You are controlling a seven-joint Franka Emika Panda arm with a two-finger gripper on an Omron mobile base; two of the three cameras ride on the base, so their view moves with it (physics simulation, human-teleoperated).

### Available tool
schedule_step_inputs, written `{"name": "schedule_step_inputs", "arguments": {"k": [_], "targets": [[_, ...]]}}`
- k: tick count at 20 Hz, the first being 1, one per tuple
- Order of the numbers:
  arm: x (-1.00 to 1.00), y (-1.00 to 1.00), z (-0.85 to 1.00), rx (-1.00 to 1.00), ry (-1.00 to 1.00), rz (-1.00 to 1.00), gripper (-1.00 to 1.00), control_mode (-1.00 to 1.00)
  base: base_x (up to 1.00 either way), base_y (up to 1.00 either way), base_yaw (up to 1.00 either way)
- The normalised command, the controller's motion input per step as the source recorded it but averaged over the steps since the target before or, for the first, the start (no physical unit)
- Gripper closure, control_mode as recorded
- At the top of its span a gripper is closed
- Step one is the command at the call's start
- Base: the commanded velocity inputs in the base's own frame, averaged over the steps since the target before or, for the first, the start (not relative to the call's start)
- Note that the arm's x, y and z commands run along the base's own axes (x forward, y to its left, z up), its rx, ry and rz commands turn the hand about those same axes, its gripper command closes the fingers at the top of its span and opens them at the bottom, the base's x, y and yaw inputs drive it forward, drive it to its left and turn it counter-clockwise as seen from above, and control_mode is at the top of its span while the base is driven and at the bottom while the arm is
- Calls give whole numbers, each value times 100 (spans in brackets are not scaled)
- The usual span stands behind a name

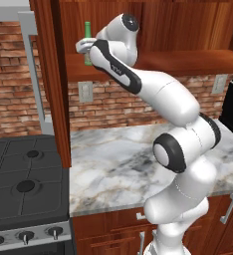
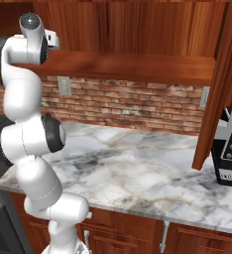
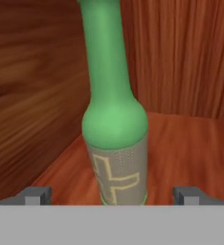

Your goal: Get the candle and the beer from the cabinet and move them to the dining counter.

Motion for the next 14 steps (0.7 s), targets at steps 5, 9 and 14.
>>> {"name": "schedule_step_inputs", "arguments": {"k": [5,9,14], "targets": [[19,7,-1,0,0,1,-100,-100,0,0,0],[23,6,-1,0,0,0,-100,-100,0,0,0],[18,4,-1,0,0,0,-100,-100,0,0,0]]}}
